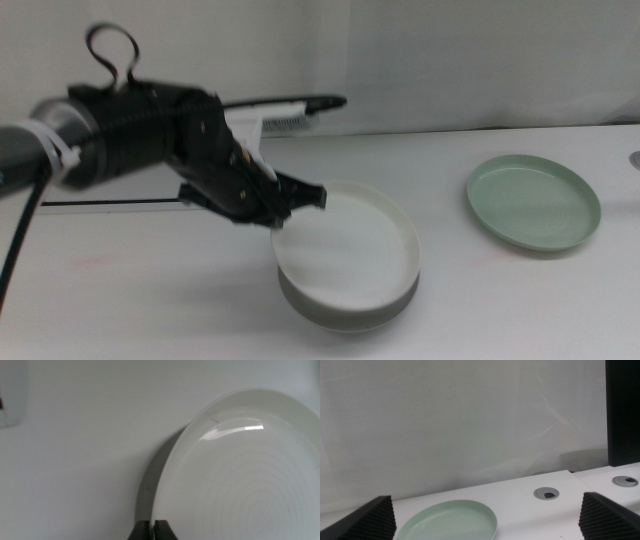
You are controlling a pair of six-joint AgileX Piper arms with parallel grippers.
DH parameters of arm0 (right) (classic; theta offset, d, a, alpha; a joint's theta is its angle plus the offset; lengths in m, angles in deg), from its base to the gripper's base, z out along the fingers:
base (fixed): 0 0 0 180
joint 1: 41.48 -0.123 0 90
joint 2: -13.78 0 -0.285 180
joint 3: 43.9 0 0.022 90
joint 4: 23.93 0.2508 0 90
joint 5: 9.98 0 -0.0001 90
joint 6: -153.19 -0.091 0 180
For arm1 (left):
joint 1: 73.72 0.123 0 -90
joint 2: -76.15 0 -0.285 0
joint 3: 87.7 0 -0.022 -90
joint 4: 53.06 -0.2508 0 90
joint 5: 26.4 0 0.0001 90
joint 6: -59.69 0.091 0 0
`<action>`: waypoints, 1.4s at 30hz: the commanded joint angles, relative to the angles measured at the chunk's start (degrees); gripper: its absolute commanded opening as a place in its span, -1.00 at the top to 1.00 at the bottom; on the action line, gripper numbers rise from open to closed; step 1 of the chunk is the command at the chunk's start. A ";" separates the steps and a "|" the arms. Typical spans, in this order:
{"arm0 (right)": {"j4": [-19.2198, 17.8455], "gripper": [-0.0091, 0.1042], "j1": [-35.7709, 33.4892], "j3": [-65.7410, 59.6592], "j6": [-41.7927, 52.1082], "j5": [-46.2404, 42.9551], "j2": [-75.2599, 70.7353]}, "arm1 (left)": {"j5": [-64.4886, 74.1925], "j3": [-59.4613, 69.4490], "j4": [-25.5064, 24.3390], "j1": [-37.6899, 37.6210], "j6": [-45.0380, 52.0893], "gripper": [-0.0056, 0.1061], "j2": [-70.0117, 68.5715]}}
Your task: Stack the three bowls on top of each other.
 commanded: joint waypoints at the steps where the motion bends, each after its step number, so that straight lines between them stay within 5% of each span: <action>1: -0.24 -0.98 0.29 -0.84 0.14 -0.03 -0.22 | -4.33 3.10 1.45 -1.11 -0.22 0.95 -0.65; 27: -0.24 -0.98 0.29 -0.84 0.14 -0.16 -0.22 | -13.65 9.26 1.86 -1.70 -1.38 0.95 4.48; 31: -0.24 -0.98 0.29 -0.84 0.14 -0.16 -0.22 | -14.88 9.26 1.86 -1.70 -1.38 0.30 4.48; 35: -0.24 -0.98 0.29 -0.84 0.14 -0.16 -0.22 | -14.88 9.26 1.73 -1.70 -1.55 -0.77 4.48; 42: -0.24 -0.98 0.29 -0.84 0.14 -0.05 -0.22 | -14.94 9.05 0.77 -1.59 -0.65 -0.74 2.58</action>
